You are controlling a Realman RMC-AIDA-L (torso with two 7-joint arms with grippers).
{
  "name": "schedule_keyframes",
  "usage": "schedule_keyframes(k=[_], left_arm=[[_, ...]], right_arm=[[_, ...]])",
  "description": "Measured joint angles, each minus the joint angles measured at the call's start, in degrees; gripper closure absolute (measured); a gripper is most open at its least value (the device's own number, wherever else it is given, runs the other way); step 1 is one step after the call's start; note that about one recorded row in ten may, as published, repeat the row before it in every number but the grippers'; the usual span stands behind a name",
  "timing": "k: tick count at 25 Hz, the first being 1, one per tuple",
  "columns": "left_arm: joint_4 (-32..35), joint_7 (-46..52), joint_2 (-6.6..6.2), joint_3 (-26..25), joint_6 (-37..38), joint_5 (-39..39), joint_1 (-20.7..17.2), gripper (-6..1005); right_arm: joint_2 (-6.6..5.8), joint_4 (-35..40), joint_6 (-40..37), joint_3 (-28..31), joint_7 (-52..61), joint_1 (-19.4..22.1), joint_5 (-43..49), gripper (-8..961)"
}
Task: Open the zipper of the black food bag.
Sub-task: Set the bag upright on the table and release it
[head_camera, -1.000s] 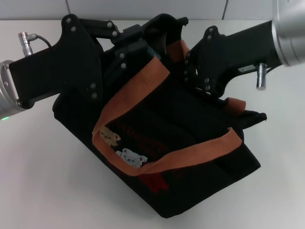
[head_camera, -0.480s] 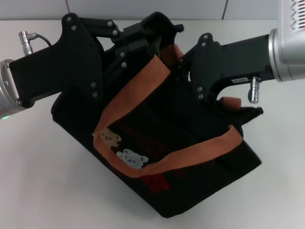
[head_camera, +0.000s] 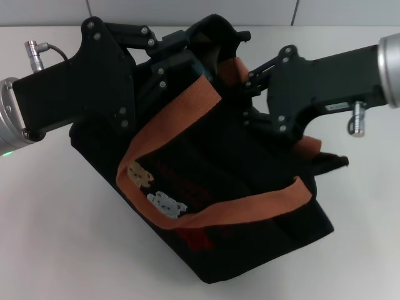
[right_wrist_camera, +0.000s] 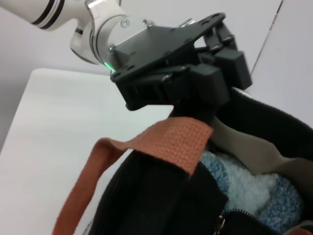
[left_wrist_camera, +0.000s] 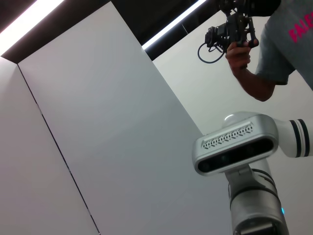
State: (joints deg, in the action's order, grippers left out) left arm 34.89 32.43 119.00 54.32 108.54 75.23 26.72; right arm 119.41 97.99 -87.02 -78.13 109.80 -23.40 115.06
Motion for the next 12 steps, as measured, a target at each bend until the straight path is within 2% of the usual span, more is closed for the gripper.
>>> schedule_keyframes(k=[2, 7, 12], left_arm=[[0.00, 0.00, 0.00, 0.00, -0.01, 0.00, 0.00, 897], [0.00, 0.00, 0.00, 0.00, -0.01, 0.00, 0.08, 897], [0.00, 0.00, 0.01, 0.00, -0.01, 0.00, 0.16, 896]], right_arm=[[-0.03, 0.59, -2.89, 2.77, 0.63, -0.20, -1.77, 744], [-0.12, 0.76, -5.41, 5.44, 1.37, -0.30, -3.27, 610], [-0.10, 0.62, -5.59, 5.25, 1.46, -0.11, -3.32, 554]])
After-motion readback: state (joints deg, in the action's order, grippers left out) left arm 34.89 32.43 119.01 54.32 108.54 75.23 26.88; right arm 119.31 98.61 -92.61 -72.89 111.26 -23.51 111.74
